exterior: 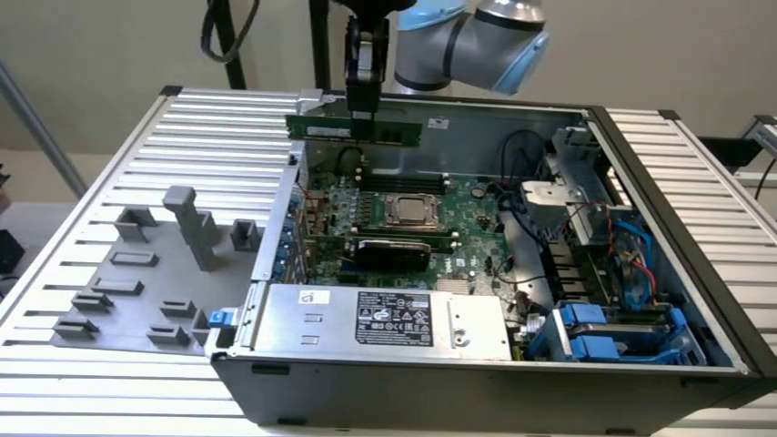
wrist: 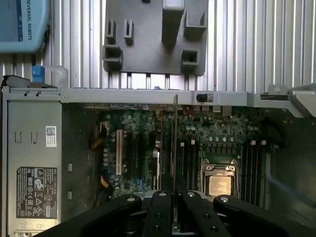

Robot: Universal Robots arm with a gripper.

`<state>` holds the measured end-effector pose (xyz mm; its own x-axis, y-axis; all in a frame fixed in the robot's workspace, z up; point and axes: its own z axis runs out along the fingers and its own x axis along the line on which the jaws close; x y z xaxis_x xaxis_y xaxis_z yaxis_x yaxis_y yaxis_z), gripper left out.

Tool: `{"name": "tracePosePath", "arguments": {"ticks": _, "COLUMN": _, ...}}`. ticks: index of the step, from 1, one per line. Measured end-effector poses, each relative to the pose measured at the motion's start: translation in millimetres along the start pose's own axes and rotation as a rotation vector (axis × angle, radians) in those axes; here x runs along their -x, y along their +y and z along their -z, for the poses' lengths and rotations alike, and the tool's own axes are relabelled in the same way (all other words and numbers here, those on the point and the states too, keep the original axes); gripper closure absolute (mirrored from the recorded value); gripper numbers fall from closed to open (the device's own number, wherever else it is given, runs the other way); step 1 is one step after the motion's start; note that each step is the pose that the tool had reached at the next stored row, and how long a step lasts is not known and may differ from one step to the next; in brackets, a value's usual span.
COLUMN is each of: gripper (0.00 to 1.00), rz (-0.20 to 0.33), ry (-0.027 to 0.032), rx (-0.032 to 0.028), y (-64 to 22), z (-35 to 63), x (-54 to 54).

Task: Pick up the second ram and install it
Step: 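Pick up the second ram and move it above second insertion slot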

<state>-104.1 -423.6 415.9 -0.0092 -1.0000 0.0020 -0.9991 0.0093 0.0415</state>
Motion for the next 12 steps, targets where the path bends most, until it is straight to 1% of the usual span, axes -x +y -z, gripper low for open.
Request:
{"name": "tracePosePath", "arguments": {"ticks": 5, "gripper": 0.86, "rz": 0.0, "ry": 0.0, "rx": 0.0, "y": -21.5, "z": -3.0, "x": 8.4}}
{"name": "tracePosePath", "arguments": {"ticks": 12, "gripper": 0.86, "rz": 0.0, "ry": -0.0009, "rx": 0.0001, "y": -42.2, "z": -12.8, "x": 23.7}}
